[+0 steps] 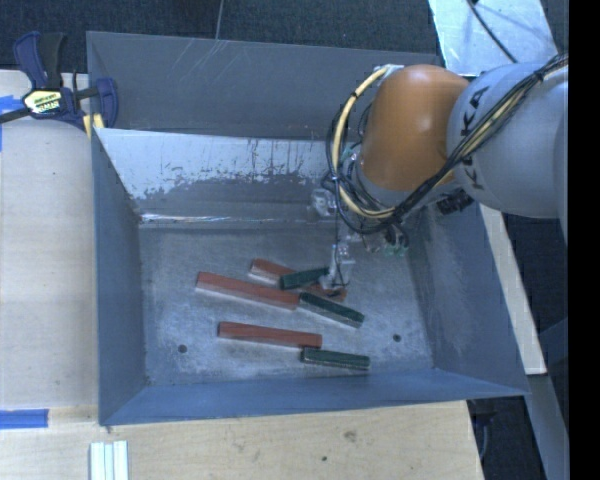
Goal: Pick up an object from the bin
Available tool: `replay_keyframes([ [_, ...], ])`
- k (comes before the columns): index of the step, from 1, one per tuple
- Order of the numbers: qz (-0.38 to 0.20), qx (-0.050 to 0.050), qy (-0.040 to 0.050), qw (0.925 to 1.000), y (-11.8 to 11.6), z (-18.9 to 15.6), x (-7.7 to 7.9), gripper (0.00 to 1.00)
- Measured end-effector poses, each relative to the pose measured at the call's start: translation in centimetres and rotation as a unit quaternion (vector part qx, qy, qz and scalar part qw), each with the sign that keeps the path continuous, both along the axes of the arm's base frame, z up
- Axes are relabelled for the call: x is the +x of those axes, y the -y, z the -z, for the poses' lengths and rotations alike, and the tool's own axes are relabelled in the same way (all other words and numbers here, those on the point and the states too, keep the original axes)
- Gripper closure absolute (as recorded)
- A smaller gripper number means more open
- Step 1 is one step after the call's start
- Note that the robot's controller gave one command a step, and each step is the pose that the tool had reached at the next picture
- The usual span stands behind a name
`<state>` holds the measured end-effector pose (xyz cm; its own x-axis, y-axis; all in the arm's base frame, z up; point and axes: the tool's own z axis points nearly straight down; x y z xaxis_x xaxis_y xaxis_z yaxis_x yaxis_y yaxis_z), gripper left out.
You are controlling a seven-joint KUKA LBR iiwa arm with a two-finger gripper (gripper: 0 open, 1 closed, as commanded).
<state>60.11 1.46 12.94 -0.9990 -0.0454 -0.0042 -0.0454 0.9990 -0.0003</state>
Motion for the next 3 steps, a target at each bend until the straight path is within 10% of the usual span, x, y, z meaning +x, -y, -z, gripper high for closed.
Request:
replay_keyframes([
  [1, 0.143, 0.001, -0.0004, 0.9897, 0.0, 4.8, -2.5, 0.00],
  [2, 0.003, 0.002, -0.0022, 1.0000, 0.6, 5.4, -1.3, 1.00],
  [3, 0.003, 0.002, -0.0021, 1.0000, 0.6, 5.4, -1.3, 1.00],
])
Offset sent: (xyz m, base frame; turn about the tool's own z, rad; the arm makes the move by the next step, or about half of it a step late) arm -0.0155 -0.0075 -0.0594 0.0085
